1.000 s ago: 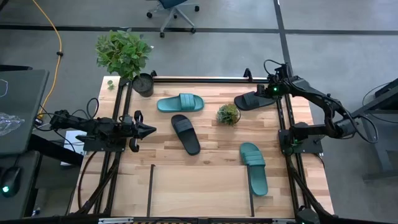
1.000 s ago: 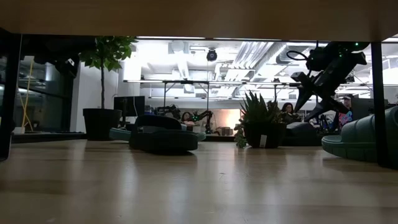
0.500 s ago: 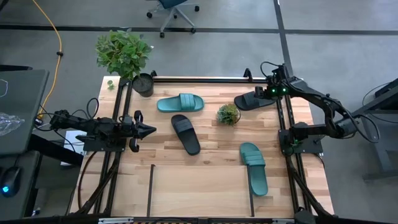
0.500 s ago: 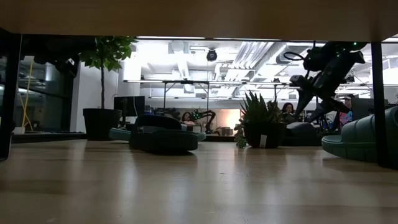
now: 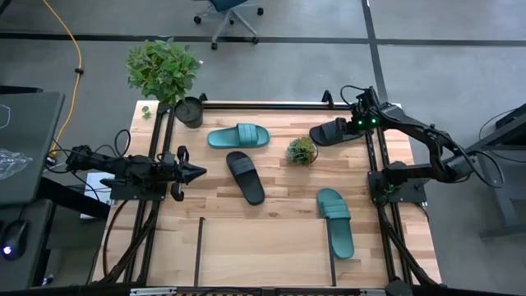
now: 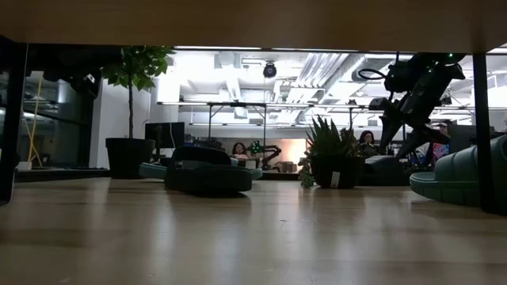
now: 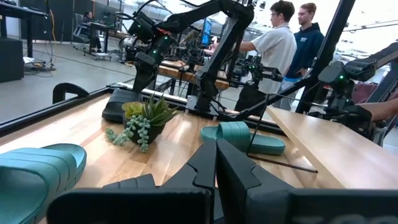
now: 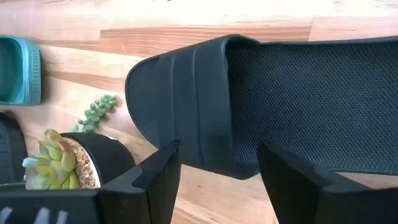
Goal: Pick and place slides into the shelf
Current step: Put the top black slide on the shelf
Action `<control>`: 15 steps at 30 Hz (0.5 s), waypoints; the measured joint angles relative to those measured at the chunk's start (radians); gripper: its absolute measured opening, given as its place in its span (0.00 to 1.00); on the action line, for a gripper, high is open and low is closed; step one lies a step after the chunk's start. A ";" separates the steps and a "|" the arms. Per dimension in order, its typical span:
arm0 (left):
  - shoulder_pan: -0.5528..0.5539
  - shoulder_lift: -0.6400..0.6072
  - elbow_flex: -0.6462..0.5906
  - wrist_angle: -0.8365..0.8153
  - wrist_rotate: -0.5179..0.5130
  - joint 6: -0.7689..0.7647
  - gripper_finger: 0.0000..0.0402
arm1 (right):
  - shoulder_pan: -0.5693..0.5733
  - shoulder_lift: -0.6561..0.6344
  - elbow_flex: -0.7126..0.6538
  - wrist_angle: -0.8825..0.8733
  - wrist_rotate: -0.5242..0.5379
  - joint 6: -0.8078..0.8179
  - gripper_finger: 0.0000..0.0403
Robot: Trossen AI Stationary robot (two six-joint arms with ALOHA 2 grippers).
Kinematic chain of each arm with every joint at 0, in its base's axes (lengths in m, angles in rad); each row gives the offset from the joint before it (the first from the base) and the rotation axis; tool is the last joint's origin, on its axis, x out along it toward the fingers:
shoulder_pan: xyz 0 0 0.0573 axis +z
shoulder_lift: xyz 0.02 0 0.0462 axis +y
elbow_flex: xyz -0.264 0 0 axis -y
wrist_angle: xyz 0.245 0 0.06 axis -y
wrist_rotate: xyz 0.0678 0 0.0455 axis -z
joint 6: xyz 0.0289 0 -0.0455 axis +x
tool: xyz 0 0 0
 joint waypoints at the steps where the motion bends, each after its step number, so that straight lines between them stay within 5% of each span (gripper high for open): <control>1: 0.000 0.000 0.000 0.000 0.000 0.000 0.00 | 0.000 0.000 0.000 -0.003 -0.001 -0.002 0.50; 15: 0.000 0.000 0.000 0.000 0.003 -0.004 0.00 | 0.000 -0.130 0.000 -0.116 0.021 -0.019 0.50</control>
